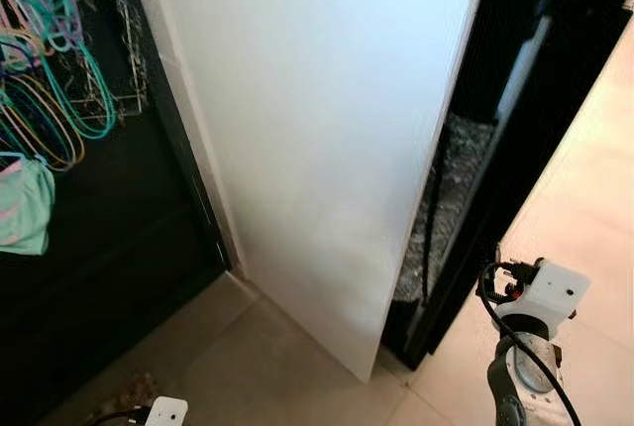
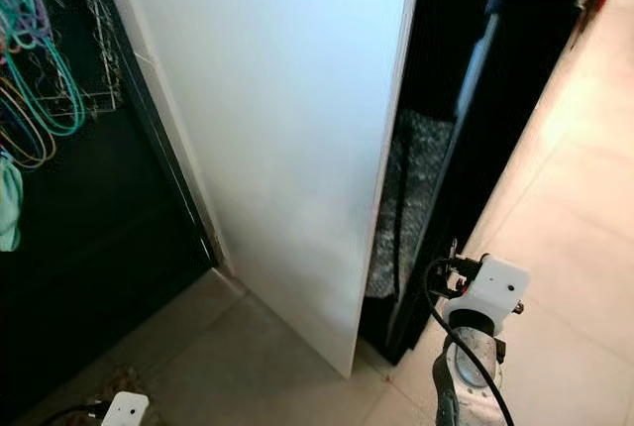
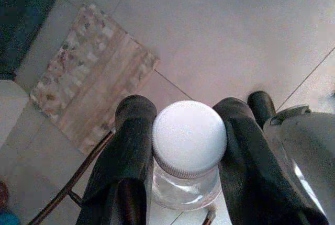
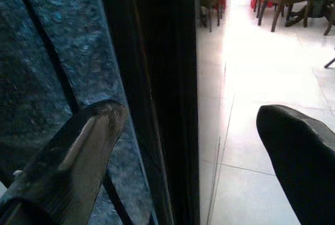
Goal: Restocking fridge
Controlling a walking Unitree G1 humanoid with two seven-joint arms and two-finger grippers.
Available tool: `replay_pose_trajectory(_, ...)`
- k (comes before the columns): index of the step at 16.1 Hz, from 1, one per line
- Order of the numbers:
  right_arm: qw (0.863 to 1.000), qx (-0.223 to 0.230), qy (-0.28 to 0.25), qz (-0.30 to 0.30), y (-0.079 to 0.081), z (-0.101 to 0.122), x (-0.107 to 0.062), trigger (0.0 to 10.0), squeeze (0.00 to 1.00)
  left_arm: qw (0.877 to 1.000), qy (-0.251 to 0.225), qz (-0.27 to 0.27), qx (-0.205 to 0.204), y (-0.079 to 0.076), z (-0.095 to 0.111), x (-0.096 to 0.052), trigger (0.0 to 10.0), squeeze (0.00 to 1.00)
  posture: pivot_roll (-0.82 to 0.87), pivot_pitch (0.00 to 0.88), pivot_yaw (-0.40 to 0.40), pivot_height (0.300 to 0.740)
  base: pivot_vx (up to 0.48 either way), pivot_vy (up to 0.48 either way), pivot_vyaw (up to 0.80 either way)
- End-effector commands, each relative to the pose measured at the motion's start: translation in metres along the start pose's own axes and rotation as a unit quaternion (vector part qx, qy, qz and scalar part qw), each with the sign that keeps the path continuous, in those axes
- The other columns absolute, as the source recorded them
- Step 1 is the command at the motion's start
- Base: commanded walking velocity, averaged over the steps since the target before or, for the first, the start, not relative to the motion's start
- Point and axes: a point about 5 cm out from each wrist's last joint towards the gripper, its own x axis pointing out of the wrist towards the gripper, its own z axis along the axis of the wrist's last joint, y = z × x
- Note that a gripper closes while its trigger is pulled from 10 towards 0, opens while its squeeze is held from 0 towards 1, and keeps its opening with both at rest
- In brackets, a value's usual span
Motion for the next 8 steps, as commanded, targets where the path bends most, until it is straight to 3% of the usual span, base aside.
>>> replay_pose_trajectory(1, 1.0, -0.002, -0.002, 0.006, 0.0038, 0.0013, -0.0002, 10.0, 0.0, 1.0, 0.002, -0.003, 0.004, -0.0007, -0.0023, -0.0004, 10.0, 0.0, -0.02, 0.002, 0.035, 0.74, 0.296, 0.0, 0.0)
replay_pose_trajectory(7, 1.0, -0.004, -0.004, 0.004, 0.0033, 0.0019, 0.0011, 10.0, 0.0, 1.0, 0.002, -0.002, 0.001, -0.0009, -0.0015, -0.0002, 10.0, 0.0, -0.01, 0.006, 0.032, 0.74, 0.296, 0.0, 0.0)
replay_pose_trajectory(8, 1.0, -0.004, -0.003, 0.003, 0.0033, 0.0015, 0.001, 10.0, 0.0, 1.0, 0.003, -0.001, 0.002, -0.0007, -0.0017, -0.0002, 10.0, 0.0, -0.01, 0.007, 0.031, 0.74, 0.0, 0.0, 0.0)
